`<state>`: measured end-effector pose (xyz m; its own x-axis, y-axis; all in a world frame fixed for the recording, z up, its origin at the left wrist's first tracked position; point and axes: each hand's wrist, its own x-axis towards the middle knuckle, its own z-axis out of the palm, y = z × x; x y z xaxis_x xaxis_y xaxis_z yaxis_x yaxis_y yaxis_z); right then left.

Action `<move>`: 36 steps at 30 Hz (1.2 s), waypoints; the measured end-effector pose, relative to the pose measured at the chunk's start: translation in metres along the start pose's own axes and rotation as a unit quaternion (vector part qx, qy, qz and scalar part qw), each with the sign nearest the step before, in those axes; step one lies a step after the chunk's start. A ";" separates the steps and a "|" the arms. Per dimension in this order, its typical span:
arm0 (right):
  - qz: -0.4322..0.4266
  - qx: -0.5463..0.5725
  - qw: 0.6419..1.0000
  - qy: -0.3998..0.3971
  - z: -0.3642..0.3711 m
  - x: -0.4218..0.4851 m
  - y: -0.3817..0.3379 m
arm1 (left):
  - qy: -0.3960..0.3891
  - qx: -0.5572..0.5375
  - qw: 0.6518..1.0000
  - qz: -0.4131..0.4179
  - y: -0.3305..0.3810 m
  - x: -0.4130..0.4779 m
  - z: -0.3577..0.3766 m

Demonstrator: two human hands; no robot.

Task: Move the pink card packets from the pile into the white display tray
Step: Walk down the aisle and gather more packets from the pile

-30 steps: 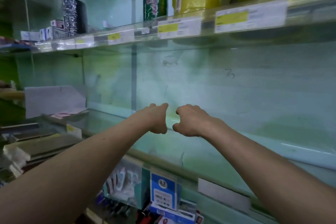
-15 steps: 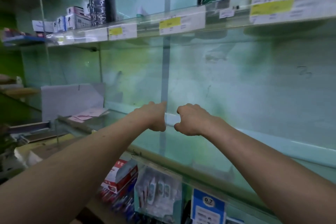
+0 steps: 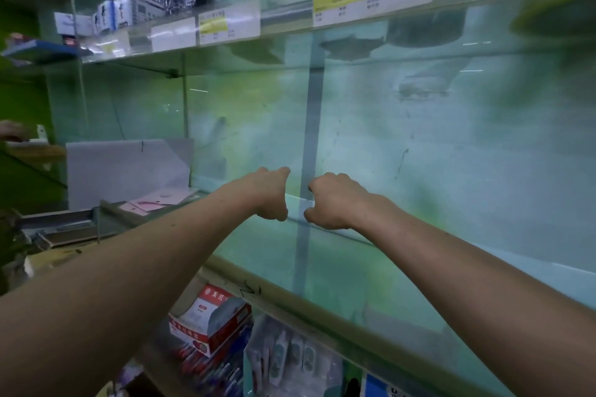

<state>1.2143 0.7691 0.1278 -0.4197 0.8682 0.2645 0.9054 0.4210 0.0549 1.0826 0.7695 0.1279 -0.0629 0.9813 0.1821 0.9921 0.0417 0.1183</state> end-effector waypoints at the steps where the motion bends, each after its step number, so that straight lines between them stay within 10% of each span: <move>1: 0.003 0.000 1.000 -0.001 0.001 0.005 -0.003 | -0.002 -0.002 1.000 0.001 -0.005 0.004 0.001; 36: 0.041 0.024 0.998 -0.039 0.066 0.162 -0.221 | -0.062 -0.070 0.994 0.049 -0.266 0.109 -0.007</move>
<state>0.9422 0.8342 0.0955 -0.3498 0.9173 0.1901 0.9336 0.3582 -0.0103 0.8110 0.8645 0.1232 0.0550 0.9954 0.0787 0.9673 -0.0727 0.2431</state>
